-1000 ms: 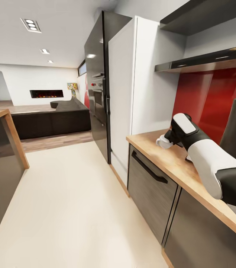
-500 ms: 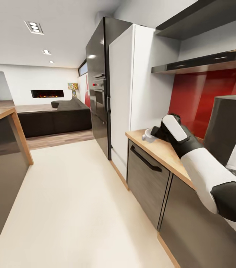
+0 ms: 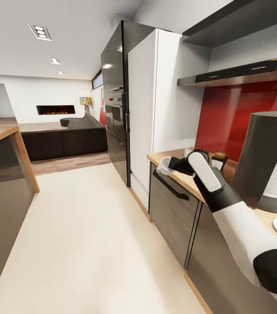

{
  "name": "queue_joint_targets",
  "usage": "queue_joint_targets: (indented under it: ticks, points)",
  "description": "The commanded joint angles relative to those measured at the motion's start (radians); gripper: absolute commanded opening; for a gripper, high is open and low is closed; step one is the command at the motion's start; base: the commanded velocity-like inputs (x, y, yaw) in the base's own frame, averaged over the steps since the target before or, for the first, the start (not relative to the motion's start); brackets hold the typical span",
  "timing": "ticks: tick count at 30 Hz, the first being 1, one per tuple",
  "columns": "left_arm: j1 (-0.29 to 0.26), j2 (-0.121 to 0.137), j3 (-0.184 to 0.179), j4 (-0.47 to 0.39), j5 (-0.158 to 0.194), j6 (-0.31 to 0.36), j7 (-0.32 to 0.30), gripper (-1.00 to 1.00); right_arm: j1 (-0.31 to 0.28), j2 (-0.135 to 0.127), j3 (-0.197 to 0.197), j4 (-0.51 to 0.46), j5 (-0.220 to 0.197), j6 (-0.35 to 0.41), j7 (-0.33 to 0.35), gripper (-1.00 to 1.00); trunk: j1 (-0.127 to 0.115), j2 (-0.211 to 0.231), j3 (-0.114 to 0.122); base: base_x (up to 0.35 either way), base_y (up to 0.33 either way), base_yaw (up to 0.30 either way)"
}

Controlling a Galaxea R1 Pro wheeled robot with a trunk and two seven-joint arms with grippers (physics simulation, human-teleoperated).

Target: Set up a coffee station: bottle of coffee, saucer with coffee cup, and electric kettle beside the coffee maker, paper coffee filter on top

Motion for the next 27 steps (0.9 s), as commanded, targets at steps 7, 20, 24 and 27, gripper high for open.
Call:
queue_joint_targets:
  ticks: [7, 20, 24, 27]
  points:
    - [0.0, 0.0, -0.008, -0.001, 0.008, 0.003, -0.003, 1.0, 0.062, -0.003, 0.003, -0.083, -0.004, 0.087, -0.004, -1.0, 0.0, -0.001, -0.001, 0.0, 0.0, -0.074]
    - [0.0, 0.0, -0.008, -0.001, 0.008, 0.003, -0.003, 1.0, 0.091, -0.004, 0.088, -0.151, -0.004, 0.094, 0.0, -1.0, 0.0, -0.001, -0.001, 0.0, 0.112, -0.105]
    - [0.0, 0.0, -0.008, -0.001, 0.008, 0.003, -0.003, 1.0, 0.092, -0.004, 0.089, -0.153, -0.004, 0.094, 0.0, -1.0, 0.0, -0.001, -0.001, 0.0, 0.201, -0.187]
    - [0.0, 0.0, -0.008, -0.001, 0.008, 0.003, -0.003, 1.0, 0.092, -0.004, 0.089, -0.154, -0.004, 0.094, -0.001, -1.0, 0.0, -0.001, -0.001, 0.0, 0.052, -0.24]
